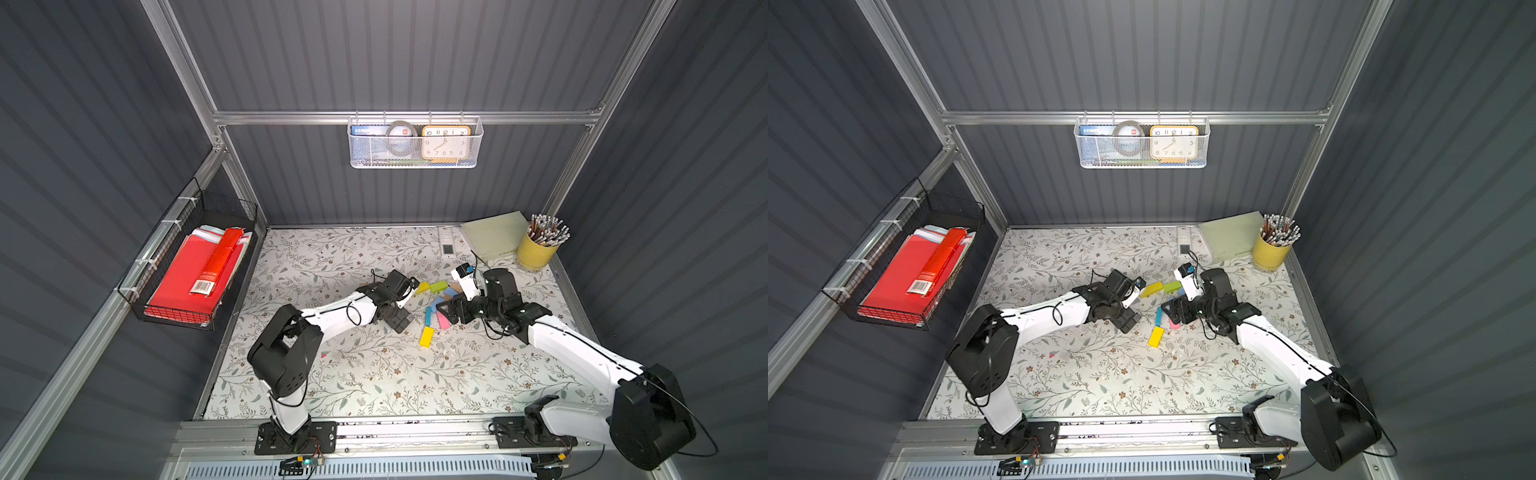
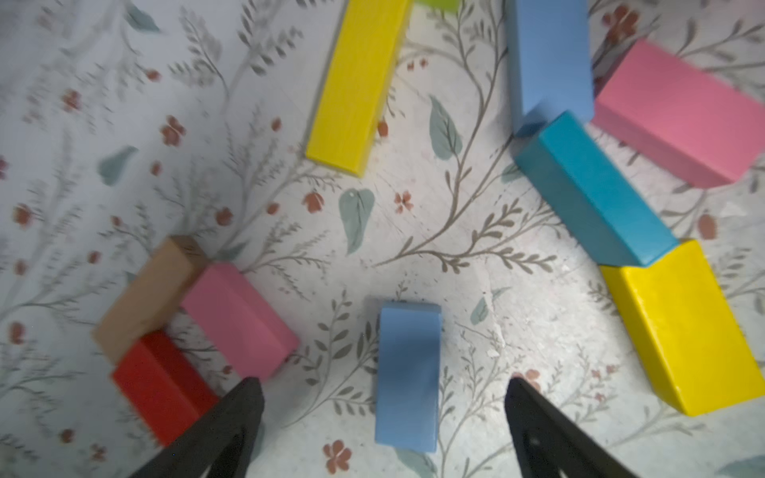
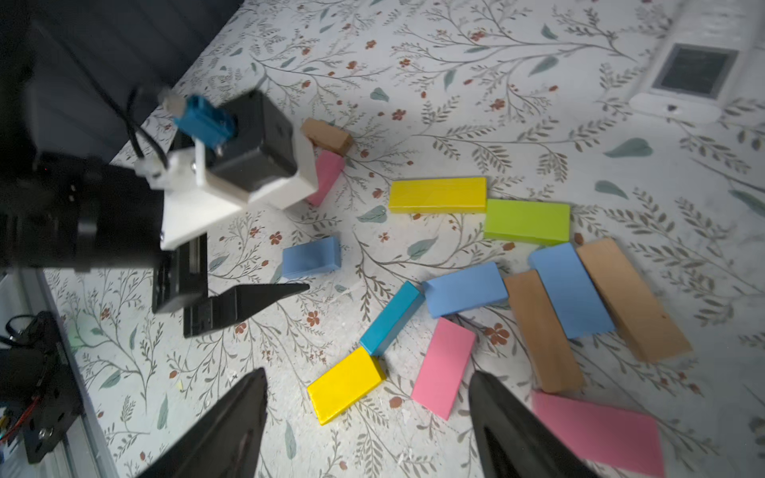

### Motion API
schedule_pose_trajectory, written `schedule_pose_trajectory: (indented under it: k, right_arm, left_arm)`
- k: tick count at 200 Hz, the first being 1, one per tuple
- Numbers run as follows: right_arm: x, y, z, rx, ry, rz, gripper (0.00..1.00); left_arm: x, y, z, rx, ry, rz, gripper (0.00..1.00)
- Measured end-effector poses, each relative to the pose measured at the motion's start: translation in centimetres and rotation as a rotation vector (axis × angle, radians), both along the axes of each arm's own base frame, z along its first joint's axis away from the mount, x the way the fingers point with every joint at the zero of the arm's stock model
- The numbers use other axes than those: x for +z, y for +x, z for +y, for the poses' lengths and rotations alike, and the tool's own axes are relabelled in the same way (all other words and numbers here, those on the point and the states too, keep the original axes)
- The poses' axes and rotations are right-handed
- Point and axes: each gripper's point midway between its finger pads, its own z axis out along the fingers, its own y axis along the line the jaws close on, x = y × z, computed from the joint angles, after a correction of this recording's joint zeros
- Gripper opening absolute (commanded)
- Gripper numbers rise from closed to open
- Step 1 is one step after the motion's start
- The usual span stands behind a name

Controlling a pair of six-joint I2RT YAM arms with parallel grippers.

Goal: Assemble the number 8 with building blocks
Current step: Place the building block at the center of the board, then assemble the building block at the center of the board.

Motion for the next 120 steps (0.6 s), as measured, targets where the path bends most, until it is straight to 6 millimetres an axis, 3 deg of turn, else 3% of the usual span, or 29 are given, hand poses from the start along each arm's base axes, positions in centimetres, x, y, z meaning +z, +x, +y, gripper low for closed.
schedule_pose_trajectory:
  k: [19,40,60,76,94,120]
  right_arm:
    - [0.7,-1.3,1.8,0.18,-0.026,-0.128,0.75]
    - [0.6,-2.9,4.1,0.391,-0.08,-0.247,0.74]
    - [-0.2,-3.5,6.9,0.564,-0.137,-0.329,0.7]
    - [-1.0,-3.3,9.3,0.679,-0.185,-0.375,0.69]
    - [-2.1,-2.1,11.8,0.77,-0.242,-0.413,0.68]
    - [-4.6,-0.6,13.4,0.832,-0.324,-0.422,0.67]
  left_arm:
    - [5.9,2.0,1.0,0.067,-0.144,-0.093,0.99]
    - [13.0,5.1,4.8,0.199,-0.297,-0.246,1.0]
    - [17.3,6.7,8.1,0.312,-0.374,-0.354,0.99]
    - [18.4,7.6,9.6,0.373,-0.412,-0.385,0.99]
    - [18.2,8.5,11.8,0.45,-0.432,-0.39,0.99]
    - [17.4,9.5,15.3,0.556,-0.433,-0.4,0.99]
